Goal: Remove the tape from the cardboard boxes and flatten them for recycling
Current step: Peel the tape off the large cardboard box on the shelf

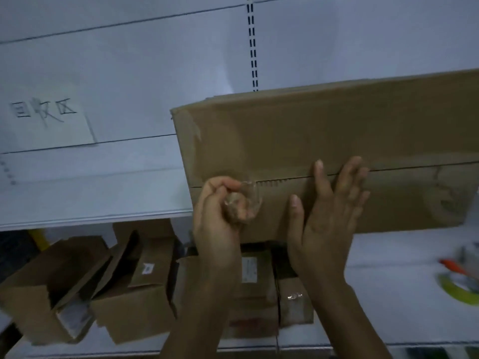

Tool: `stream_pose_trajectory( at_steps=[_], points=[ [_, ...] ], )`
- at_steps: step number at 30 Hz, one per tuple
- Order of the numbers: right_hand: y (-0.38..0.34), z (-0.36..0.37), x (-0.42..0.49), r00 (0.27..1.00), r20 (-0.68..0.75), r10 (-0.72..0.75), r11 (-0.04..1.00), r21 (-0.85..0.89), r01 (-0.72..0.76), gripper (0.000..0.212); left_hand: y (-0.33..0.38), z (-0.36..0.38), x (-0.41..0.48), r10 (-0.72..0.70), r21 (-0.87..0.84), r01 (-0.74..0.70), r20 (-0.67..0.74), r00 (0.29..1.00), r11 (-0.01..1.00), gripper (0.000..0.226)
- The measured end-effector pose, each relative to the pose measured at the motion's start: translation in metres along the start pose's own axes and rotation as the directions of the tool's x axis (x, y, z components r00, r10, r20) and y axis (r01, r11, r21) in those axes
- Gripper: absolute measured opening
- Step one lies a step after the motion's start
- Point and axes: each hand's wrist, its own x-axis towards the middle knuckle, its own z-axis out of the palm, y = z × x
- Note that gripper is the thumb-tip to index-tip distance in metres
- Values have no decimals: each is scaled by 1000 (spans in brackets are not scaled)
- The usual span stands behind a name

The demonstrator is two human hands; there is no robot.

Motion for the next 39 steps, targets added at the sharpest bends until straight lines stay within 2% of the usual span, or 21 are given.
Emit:
stream_pose_trajectory(
  at_steps=[2, 3, 5, 8, 9, 11, 13, 15, 17, 19, 22, 24, 27, 29, 30, 32, 34, 37, 39],
  points=[
    [3, 2, 0, 1000, -13, -23, 997, -68, 22, 56, 11, -12, 7, 28, -55, -27, 13, 1000, 998, 35],
    [3, 2, 0, 999, -15, -30, 995, -92, 29, 56, 16, -20, 9, 60, -30, -59, 33, 998, 998, 31],
    [2, 2, -1, 999, -12, -30, 991, -129, 28, 56, 26, -36, 11, 151, 110, -160, 85, 985, 981, 35],
    [-2, 0, -2, 1000, -3, -14, 985, -172, 13, 56, 44, -60, 18, 225, 333, -252, 119, 967, 908, 57],
    [-3, -1, -3, 1000, -5, -2, 983, -185, 1, 55, 49, -67, 20, 257, 448, -300, 156, 954, 842, 54],
    [-9, -2, -3, 999, -19, 31, 977, -210, -34, 55, 53, -76, 23, 265, 687, -362, 248, 932, 631, 45],
    [-18, -1, -4, 997, -33, 74, 973, -219, -80, 55, 47, -80, 21, 203, 815, -361, 300, 932, 454, 60],
    [-24, 0, -4, 993, -39, 113, 972, -203, -118, 55, 41, -81, 15, 189, 859, -357, 307, 933, 367, 62],
    [-27, -1, -4, 990, -35, 136, 971, -194, -140, 56, 42, -80, 13, 220, 880, -378, 323, 921, 288, 47],
    [-27, -5, -4, 990, -22, 138, 969, -206, -139, 56, 49, -86, 17, 243, 863, -421, 360, 901, 281, 30],
    [-23, -10, -4, 994, 22, 107, 962, -253, -98, 56, 49, -106, 22, 218, 776, -475, 422, 880, 415, 21],
    [-20, -13, -5, 993, 53, 102, 957, -278, -84, 57, 45, -125, 22, 225, 725, -441, 381, 897, 529, 23],
    [-20, -14, -5, 992, 63, 109, 950, -300, -85, 57, 39, -143, 33, 70, 547, -145, 155, 985, 825, 35],
    [-25, -11, -4, 991, 46, 129, 941, -320, -108, 57, 30, -145, 47, -107, 302, 71, 105, 989, 951, 38],
    [-29, -8, -4, 987, 28, 158, 939, -315, -142, 56, 25, -142, 54, -170, 138, 153, 125, 978, 979, 37],
    [-42, 0, -6, 972, -38, 232, 936, -265, -234, 56, 17, -128, 65, -198, -197, 242, 217, 956, 950, 33],
    [-66, 14, -12, 955, -129, 268, 941, -176, -288, 55, 16, -112, 73, -243, -440, 364, 308, 920, 821, 34],
    [-111, 48, -28, 953, -224, 203, 976, -25, -214, 54, 15, -100, 82, -383, -569, 583, 440, 812, 580, 45],
    [-129, 71, -40, 964, -223, 147, 988, -3, -151, 60, 11, -99, 84, -420, -576, 684, 541, 729, 447, 39]
  ],
)
